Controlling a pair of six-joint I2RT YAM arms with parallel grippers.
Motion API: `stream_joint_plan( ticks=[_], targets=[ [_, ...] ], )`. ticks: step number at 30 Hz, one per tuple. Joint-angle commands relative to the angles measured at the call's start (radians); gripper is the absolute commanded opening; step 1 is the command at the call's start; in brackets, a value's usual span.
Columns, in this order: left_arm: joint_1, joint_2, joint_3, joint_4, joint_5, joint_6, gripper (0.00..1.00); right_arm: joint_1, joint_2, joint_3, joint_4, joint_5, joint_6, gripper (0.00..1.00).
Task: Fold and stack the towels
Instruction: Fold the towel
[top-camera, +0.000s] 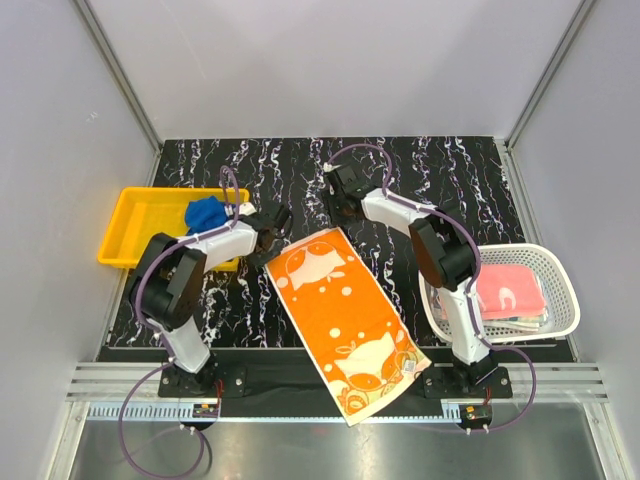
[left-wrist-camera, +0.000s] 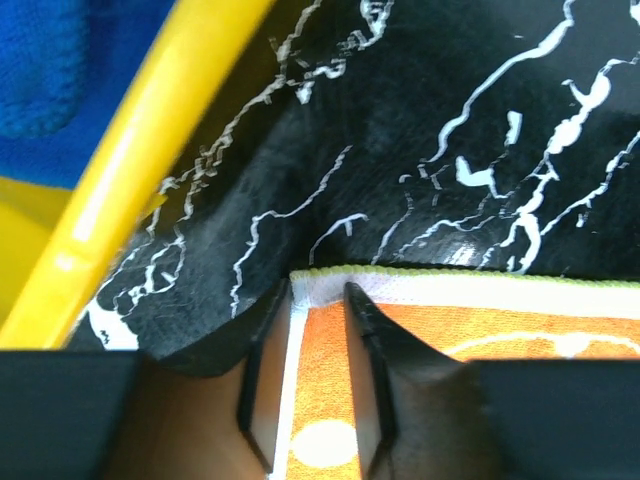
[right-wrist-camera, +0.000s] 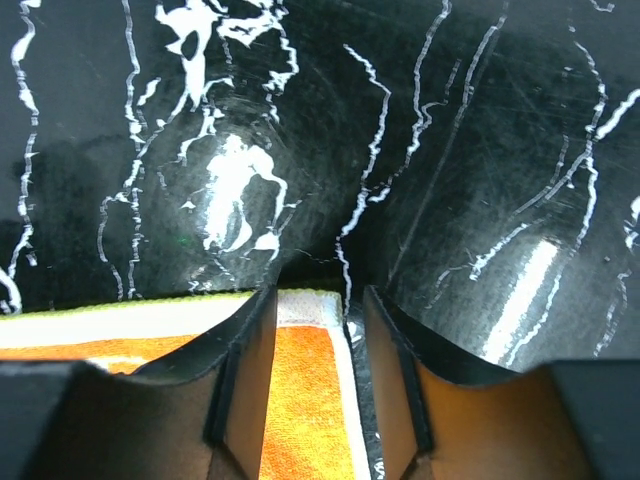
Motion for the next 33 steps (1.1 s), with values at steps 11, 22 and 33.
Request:
stream_joint_plan(
  ticks=[11, 22, 33],
  targets=[
    [0.008, 0.105, 0.201, -0.019, 0.038, 0.134, 0.00, 0.002, -0.001, -0.009, -0.094, 0.136, 0.030, 0.17],
    [0.038, 0.238, 0.550, -0.058, 0.014, 0.402, 0.00, -0.098, -0.069, 0.022, -0.112, 0.141, 0.094, 0.06],
    [0.135, 0.479, 0.977, 0.041, 0.268, 0.724, 0.00, -0.176, 0.005, 0.258, -0.053, 0.196, 0.070, 0.01]
  ],
)
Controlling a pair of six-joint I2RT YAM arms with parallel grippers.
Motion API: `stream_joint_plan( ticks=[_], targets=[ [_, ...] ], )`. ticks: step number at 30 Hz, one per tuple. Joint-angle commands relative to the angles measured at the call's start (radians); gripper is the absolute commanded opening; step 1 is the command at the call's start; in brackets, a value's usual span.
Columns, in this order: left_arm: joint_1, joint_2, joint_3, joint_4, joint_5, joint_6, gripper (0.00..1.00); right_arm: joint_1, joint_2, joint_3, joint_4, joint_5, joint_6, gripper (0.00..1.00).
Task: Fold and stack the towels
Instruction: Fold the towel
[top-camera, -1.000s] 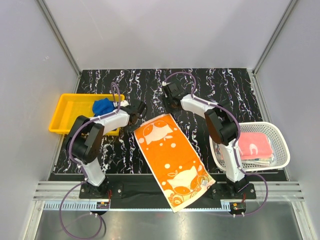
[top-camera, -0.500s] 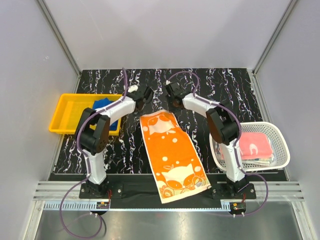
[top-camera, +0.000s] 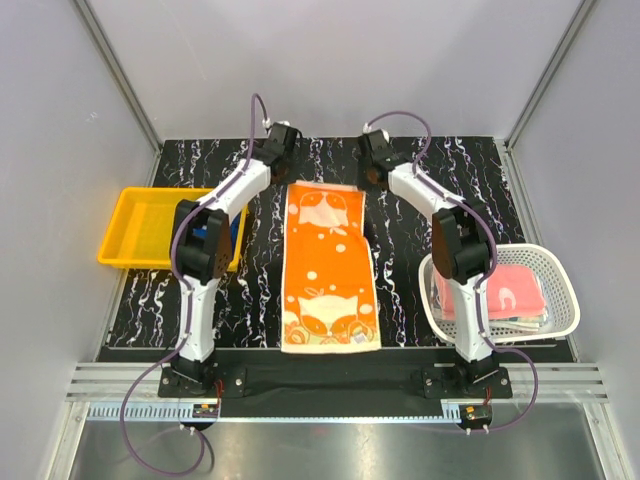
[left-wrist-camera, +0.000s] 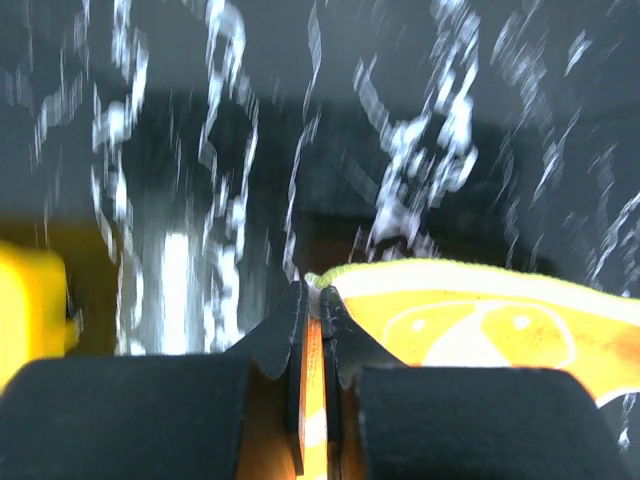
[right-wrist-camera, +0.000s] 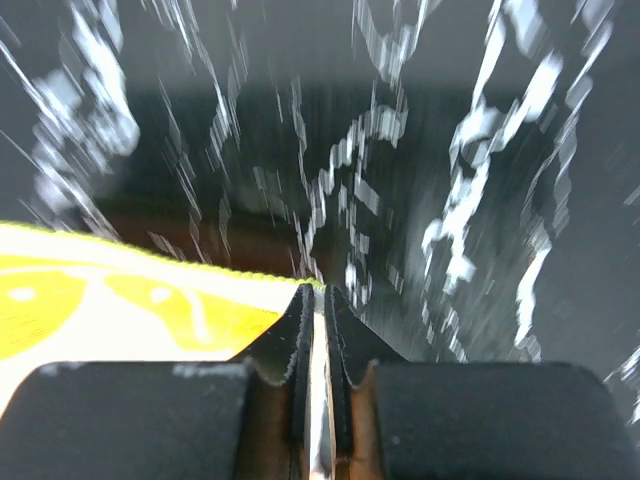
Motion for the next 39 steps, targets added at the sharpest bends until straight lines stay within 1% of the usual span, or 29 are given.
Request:
stream_joint_plan(
  ticks=[1, 2, 6, 7, 11, 14, 15, 18, 21, 23, 24, 26, 28, 29, 32, 33, 36, 37, 39],
  targets=[
    [0.044, 0.070, 0.181, 0.043, 0.079, 0.132, 0.00, -0.024, 0.028, 0.131, 0.074, 0.056, -0.031, 0.01],
    [0.054, 0.084, 0.244, 0.039, 0.096, 0.139, 0.00, -0.027, 0.032, 0.147, 0.091, 0.056, -0.041, 0.01],
    [0.115, 0.131, 0.312, 0.075, 0.206, 0.142, 0.00, -0.040, 0.049, 0.196, 0.186, 0.072, -0.088, 0.00],
    [0.123, 0.139, 0.318, 0.091, 0.207, 0.145, 0.00, -0.041, 0.051, 0.199, 0.213, 0.076, -0.101, 0.00],
    [0.153, 0.145, 0.319, 0.134, 0.297, 0.144, 0.00, -0.055, 0.048, 0.214, 0.244, 0.053, -0.118, 0.00],
    [0.158, 0.124, 0.300, 0.147, 0.325, 0.152, 0.00, -0.058, 0.019, 0.190, 0.247, 0.022, -0.122, 0.00],
    [0.158, 0.113, 0.290, 0.154, 0.338, 0.155, 0.00, -0.057, 0.008, 0.156, 0.249, 0.019, -0.119, 0.00],
    [0.158, 0.053, 0.179, 0.180, 0.355, 0.165, 0.00, -0.057, -0.081, 0.074, 0.266, -0.004, -0.114, 0.00],
    [0.158, -0.005, 0.123, 0.170, 0.369, 0.162, 0.00, -0.055, -0.132, 0.004, 0.250, -0.056, -0.108, 0.00],
    [0.158, -0.042, 0.039, 0.180, 0.375, 0.152, 0.00, -0.054, -0.188, -0.045, 0.246, -0.081, -0.087, 0.00],
    [0.158, -0.089, 0.007, 0.200, 0.375, 0.147, 0.00, -0.051, -0.210, -0.103, 0.249, -0.089, -0.081, 0.00],
    [0.157, -0.138, -0.090, 0.210, 0.355, 0.126, 0.00, -0.041, -0.274, -0.157, 0.256, -0.102, -0.064, 0.00],
    [0.158, -0.204, -0.153, 0.222, 0.357, 0.116, 0.00, -0.032, -0.331, -0.232, 0.255, -0.110, -0.041, 0.00],
    [0.155, -0.227, -0.218, 0.225, 0.360, 0.101, 0.00, -0.020, -0.351, -0.256, 0.253, -0.113, -0.030, 0.00],
    [0.150, -0.319, -0.327, 0.262, 0.366, 0.075, 0.00, 0.003, -0.414, -0.345, 0.240, -0.121, 0.005, 0.00],
    [0.149, -0.343, -0.392, 0.271, 0.362, 0.067, 0.00, 0.012, -0.443, -0.387, 0.235, -0.121, 0.013, 0.00],
    [0.137, -0.425, -0.495, 0.300, 0.365, 0.046, 0.00, 0.032, -0.488, -0.466, 0.226, -0.124, 0.037, 0.00],
    [0.134, -0.444, -0.557, 0.308, 0.366, 0.043, 0.00, 0.035, -0.517, -0.485, 0.220, -0.125, 0.051, 0.00],
    [0.124, -0.501, -0.616, 0.323, 0.386, 0.037, 0.00, 0.048, -0.546, -0.542, 0.214, -0.132, 0.060, 0.00]
  ],
)
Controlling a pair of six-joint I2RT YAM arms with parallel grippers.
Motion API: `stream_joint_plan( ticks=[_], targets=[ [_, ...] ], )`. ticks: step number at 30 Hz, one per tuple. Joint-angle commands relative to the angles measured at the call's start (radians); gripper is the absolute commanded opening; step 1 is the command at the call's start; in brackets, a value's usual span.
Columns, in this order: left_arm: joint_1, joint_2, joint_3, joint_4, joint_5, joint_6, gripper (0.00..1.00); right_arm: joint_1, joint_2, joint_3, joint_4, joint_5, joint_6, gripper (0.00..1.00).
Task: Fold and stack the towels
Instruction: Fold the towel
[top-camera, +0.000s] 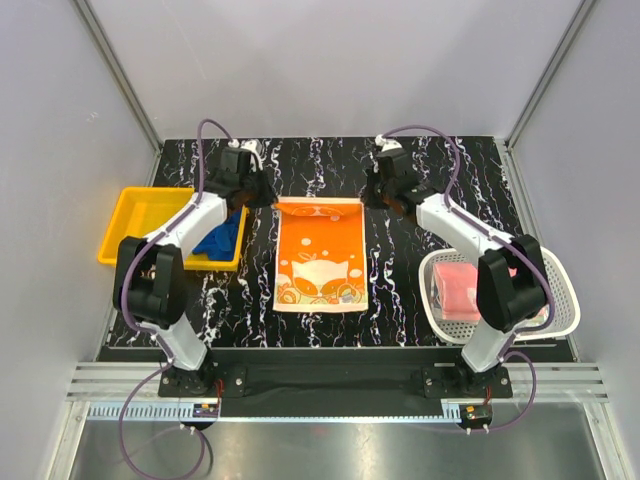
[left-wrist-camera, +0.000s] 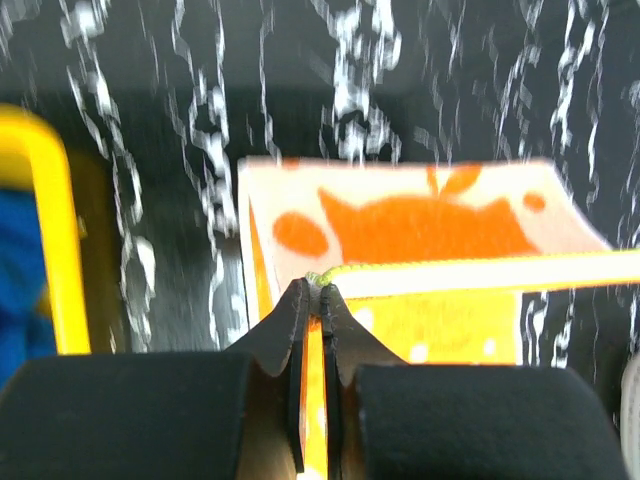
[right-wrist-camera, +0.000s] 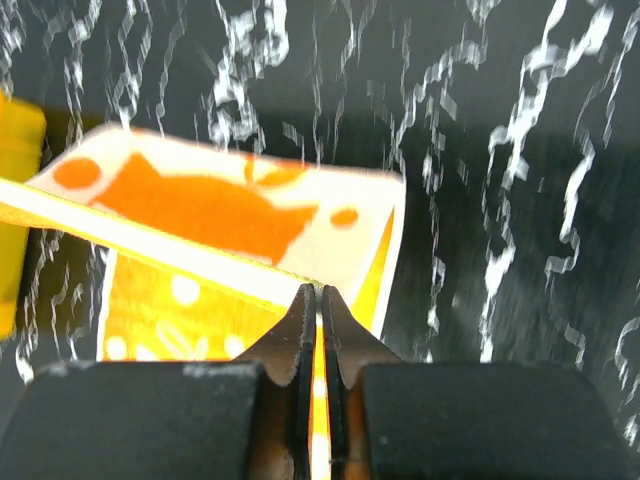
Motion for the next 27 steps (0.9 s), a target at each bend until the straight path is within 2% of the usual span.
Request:
stream_joint_plan(
  ticks=[1, 8, 20, 27],
  targets=[
    [-0.014, -0.094, -0.128, 0.069, 0.013, -0.021, 0.00, 0.016, -0.104, -0.084, -0.028, 0.006, 0.046, 0.00],
    [-0.106, -0.225, -0.312, 0.084, -0.015, -0.041, 0.00, 0.051, -0.228, -0.233, -0.043, -0.026, 0.090, 0.00],
    [-0.181, -0.400, -0.433, 0.007, -0.190, -0.077, 0.00, 0.131, -0.336, -0.406, -0.035, -0.018, 0.144, 0.00],
    [-0.215, -0.450, -0.527, 0.029, -0.184, -0.085, 0.02, 0.145, -0.380, -0.454, -0.038, -0.021, 0.165, 0.00]
  ],
)
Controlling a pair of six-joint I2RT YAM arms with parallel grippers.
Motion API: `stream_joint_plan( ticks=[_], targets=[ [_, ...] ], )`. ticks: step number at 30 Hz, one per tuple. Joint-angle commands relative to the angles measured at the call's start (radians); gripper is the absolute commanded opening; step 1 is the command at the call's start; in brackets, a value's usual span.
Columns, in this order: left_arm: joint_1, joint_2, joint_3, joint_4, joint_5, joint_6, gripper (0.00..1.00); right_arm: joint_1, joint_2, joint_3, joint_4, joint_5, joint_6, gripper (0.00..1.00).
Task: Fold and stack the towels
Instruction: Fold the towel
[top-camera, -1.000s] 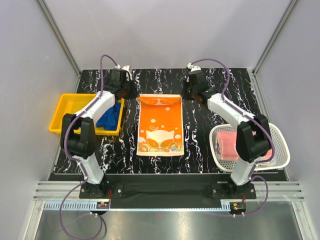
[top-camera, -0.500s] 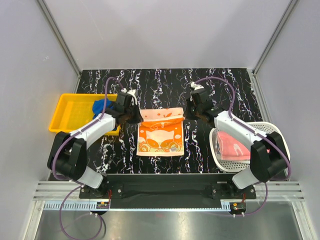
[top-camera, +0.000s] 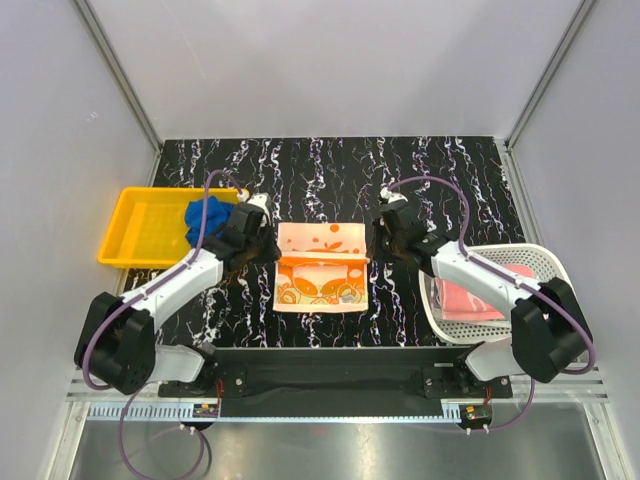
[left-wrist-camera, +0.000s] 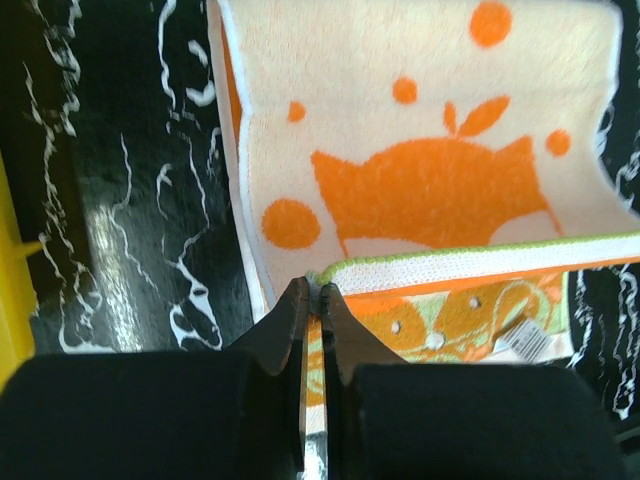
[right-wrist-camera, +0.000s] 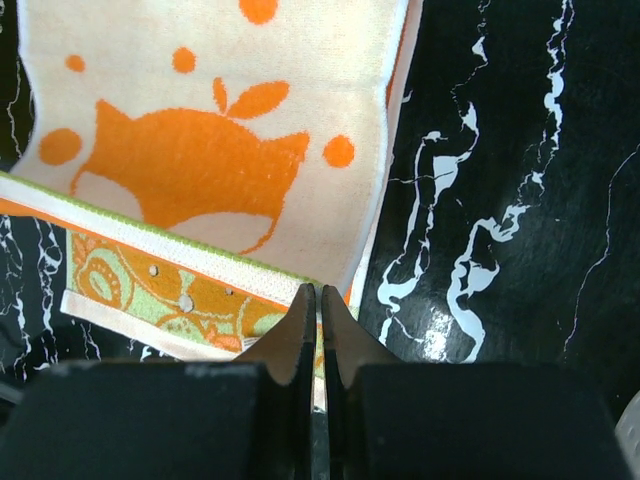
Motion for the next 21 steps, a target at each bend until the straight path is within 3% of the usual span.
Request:
stream_joint_plan(
  ticks=[1, 21],
  targets=[
    [-0.009, -0.051, -0.048, 0.030, -0.037, -0.015, 0.02, 0.021, -0.058, -0.014, 0.012, -0.010, 0.026, 0.00],
    [-0.067, -0.126, -0.117, -0.005, -0.077, -0.058, 0.01, 0.061, -0.104, -0.085, 0.000, -0.008, 0.057, 0.00]
  ],
)
